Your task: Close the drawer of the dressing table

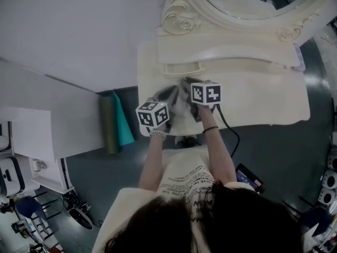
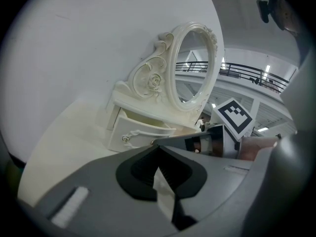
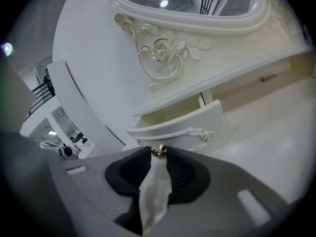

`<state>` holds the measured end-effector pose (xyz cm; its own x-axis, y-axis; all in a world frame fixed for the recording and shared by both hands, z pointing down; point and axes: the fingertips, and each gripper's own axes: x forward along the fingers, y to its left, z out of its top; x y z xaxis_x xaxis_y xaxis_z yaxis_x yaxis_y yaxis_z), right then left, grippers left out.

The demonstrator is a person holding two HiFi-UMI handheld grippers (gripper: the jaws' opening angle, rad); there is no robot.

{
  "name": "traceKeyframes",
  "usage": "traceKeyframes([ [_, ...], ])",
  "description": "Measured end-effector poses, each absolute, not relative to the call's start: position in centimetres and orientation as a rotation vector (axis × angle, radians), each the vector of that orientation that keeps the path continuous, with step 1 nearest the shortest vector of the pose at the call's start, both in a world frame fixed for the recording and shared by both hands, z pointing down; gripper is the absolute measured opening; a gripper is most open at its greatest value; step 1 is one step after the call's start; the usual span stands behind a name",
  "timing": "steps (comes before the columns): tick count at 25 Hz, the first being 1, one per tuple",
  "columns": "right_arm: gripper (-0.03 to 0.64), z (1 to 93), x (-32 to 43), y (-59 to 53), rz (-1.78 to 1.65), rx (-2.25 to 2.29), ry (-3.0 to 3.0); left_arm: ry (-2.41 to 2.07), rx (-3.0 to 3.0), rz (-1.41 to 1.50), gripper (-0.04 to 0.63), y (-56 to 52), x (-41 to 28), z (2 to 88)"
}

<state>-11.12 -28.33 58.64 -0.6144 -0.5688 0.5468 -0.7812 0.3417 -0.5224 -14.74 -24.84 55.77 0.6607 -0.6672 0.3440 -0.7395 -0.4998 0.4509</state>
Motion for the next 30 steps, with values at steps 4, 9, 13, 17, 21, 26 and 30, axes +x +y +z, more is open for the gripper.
traceKeyframes([
  [4, 0.093, 58.7, -11.1, -28.6, 1.140, 1.208, -2.339, -1.086, 2.306, 0.165, 0.002, -25.2, -14.7, 55.7],
  [9, 0.093, 58.6, -11.1, -29.0, 1.135, 1.204, -2.342, -1.083, 2.309, 0.163, 0.002, -25.6, -14.6, 55.6],
  [13, 0.094, 58.6, -11.0, -29.3, 1.135, 1.201, -2.342, -1.082, 2.310, 0.161, 0.003, -26.0, -14.6, 55.6],
  [17, 0.094, 58.7, -11.0, -29.7, 1.133, 1.197, -2.342, -1.083, 2.310, 0.158, 0.002, -26.5, -14.4, 55.6],
  [21, 0.094, 58.7, -11.0, -30.1, 1.132, 1.195, -2.340, -1.082, 2.311, 0.155, 0.003, -27.0, -14.3, 55.6],
  [26, 0.094, 58.7, -11.1, -30.6, 1.128, 1.190, -2.343, -1.084, 2.308, 0.153, 0.002, -27.4, -14.4, 55.6],
  [30, 0.094, 58.7, -11.0, -31.0, 1.123, 1.192, -2.343, -1.087, 2.304, 0.147, 0.003, -27.7, -14.5, 55.7],
])
